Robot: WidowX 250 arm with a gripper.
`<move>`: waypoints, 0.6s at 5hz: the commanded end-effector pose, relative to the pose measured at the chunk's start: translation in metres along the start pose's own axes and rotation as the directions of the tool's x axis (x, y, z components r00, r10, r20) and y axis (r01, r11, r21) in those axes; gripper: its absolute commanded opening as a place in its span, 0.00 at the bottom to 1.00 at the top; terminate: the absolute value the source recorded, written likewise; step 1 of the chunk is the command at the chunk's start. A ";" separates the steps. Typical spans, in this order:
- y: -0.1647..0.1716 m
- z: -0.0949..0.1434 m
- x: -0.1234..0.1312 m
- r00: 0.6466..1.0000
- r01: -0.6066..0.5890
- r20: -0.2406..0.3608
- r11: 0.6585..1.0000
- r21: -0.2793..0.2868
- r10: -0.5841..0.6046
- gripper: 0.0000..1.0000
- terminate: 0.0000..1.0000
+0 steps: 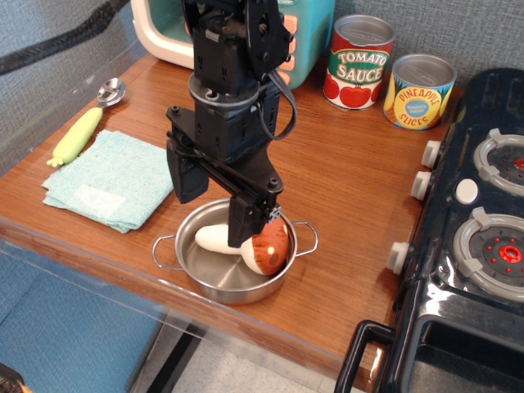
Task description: PLACETHE BLUE CLOTH TOWARDS THE OVEN
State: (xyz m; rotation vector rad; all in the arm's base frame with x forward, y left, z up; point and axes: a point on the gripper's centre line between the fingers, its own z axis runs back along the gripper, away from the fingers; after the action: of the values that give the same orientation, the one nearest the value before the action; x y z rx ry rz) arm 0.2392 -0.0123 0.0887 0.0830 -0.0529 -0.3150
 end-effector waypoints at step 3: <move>0.089 -0.007 -0.026 0.985 -0.153 0.068 0.986 -0.061 0.157 1.00 0.00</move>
State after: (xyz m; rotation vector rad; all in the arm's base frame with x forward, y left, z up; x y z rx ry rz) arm 0.2398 0.0797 0.0784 -0.0037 -0.0851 -0.1735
